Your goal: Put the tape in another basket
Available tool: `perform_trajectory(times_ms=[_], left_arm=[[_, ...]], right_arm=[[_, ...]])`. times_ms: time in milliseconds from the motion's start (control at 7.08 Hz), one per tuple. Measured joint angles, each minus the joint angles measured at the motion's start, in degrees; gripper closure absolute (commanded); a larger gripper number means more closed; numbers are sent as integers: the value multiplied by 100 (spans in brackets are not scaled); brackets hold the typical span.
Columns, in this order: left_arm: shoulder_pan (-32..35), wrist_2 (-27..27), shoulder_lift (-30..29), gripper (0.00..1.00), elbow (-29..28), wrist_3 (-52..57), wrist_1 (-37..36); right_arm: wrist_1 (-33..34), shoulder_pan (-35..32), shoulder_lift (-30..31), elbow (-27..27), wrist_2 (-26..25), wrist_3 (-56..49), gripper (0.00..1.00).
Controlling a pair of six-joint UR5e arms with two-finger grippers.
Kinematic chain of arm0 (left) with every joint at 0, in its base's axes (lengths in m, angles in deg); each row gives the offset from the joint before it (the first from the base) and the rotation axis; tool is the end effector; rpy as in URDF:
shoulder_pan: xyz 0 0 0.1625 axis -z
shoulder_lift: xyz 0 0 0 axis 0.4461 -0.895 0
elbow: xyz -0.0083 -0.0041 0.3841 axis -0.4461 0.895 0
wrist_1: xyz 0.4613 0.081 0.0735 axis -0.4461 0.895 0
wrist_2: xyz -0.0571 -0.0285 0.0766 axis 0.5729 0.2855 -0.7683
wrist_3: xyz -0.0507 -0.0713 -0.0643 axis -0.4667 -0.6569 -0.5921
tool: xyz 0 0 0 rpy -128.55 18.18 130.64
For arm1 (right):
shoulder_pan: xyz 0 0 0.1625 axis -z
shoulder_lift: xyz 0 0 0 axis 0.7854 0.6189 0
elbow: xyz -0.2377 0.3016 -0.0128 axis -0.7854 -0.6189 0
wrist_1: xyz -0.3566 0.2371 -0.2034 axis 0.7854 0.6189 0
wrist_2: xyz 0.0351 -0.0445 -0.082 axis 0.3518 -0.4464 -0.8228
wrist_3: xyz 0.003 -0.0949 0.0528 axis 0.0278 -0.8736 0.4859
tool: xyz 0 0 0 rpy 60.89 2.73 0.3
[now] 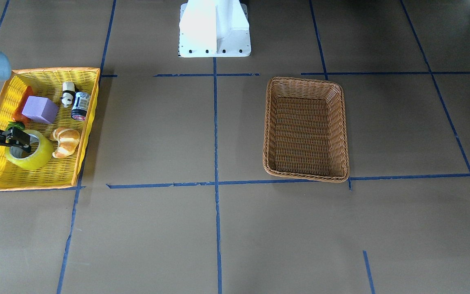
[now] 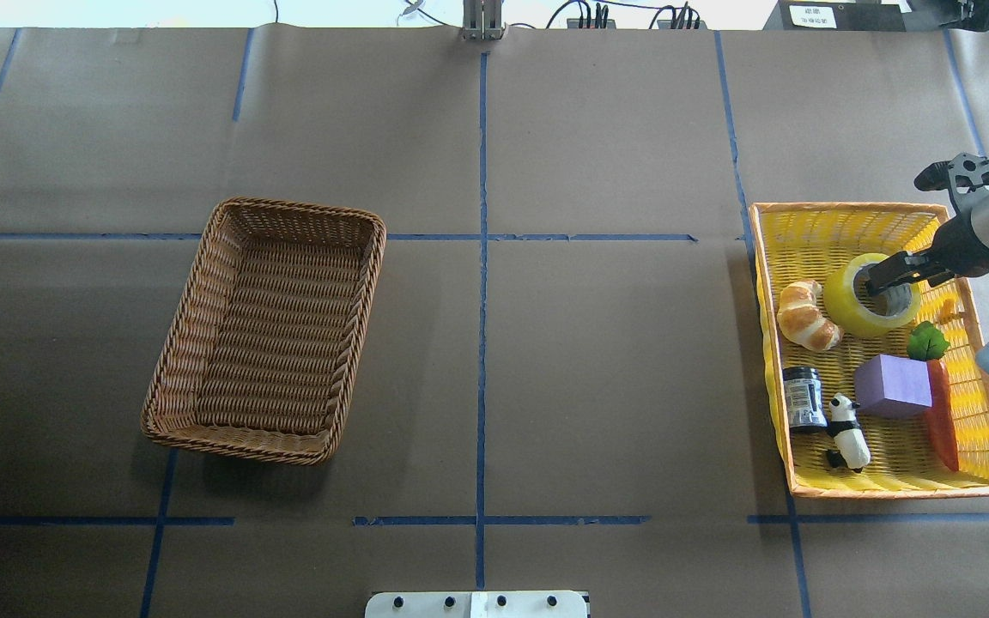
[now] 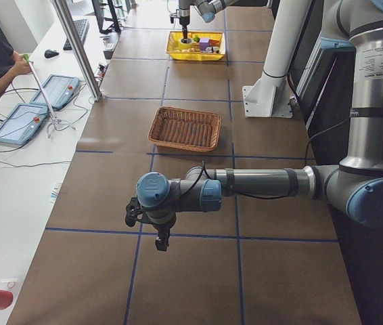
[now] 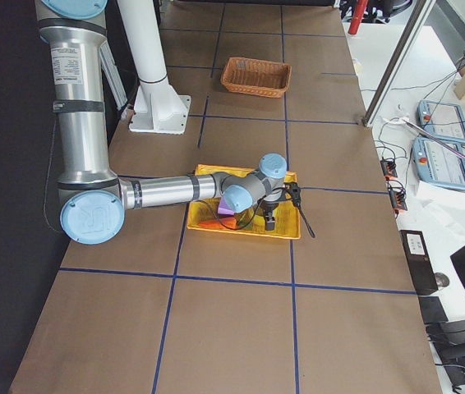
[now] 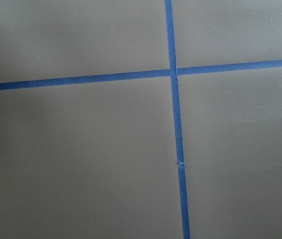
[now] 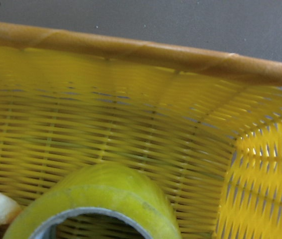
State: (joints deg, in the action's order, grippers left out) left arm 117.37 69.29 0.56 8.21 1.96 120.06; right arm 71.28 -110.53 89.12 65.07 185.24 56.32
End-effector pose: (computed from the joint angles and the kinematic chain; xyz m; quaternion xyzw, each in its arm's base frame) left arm -0.0621 -0.5378 0.6372 0.0114 0.3987 0.0432 0.9160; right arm -0.2538 -0.5511 0.5537 0.0408 -0.3845 -0.0612 0.9202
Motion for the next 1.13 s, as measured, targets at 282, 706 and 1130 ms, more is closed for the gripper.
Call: perform_trajectory(times_ms=[282, 706, 1130], left_arm=[[0, -1, 0, 0, 2, -6, 0], [0, 2, -6, 0, 6, -24, 0], [0, 4, -19, 0, 28, -133, 0]], right_arm=[[0, 19, -2, -19, -17, -6, 69], [0, 18, 3, -13, -52, -74, 99], [4, -19, 32, 145, -179, -216, 100]])
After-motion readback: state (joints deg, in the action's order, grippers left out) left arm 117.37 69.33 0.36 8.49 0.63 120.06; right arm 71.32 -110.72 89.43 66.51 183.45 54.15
